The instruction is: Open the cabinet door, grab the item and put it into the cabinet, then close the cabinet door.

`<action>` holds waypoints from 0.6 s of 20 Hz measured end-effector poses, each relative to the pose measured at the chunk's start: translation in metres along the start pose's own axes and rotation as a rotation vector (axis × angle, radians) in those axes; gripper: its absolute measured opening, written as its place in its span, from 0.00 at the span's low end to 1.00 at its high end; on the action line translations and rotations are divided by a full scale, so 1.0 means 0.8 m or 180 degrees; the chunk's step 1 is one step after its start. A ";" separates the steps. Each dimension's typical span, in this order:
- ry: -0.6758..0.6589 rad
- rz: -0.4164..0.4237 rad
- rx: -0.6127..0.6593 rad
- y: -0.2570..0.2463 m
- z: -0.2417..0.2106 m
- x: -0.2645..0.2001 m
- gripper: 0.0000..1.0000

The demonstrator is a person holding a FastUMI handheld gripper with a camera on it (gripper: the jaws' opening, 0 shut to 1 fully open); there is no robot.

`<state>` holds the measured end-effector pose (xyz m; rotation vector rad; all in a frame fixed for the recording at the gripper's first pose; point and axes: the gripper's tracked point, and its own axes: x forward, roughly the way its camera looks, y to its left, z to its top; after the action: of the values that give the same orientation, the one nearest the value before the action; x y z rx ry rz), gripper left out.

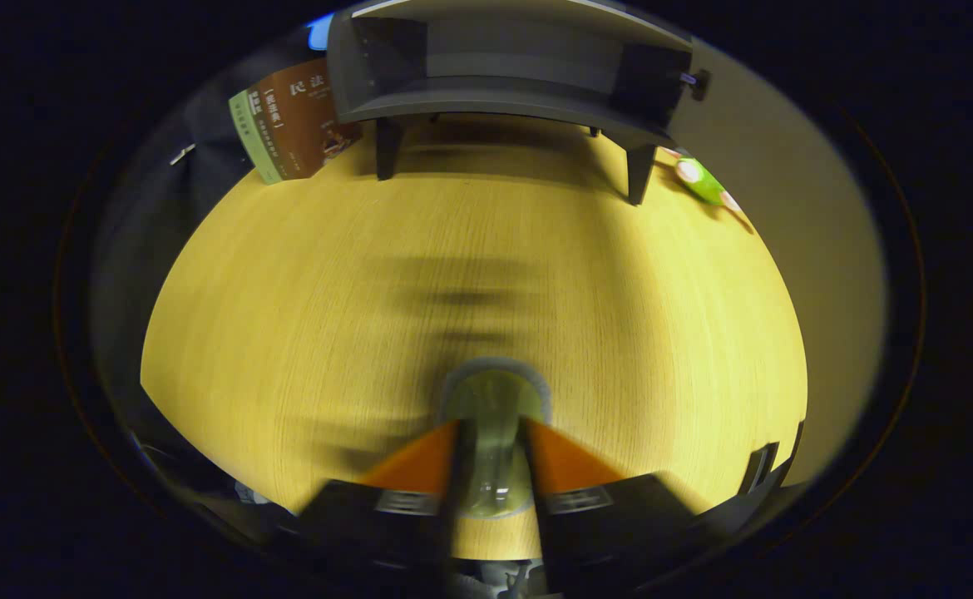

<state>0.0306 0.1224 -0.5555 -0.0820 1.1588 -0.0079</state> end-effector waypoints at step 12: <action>-0.0108 0.0055 -0.0091 0.003 0.020 0.001 0.18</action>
<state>0.0458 0.1255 -0.5500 -0.0970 1.1259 0.0253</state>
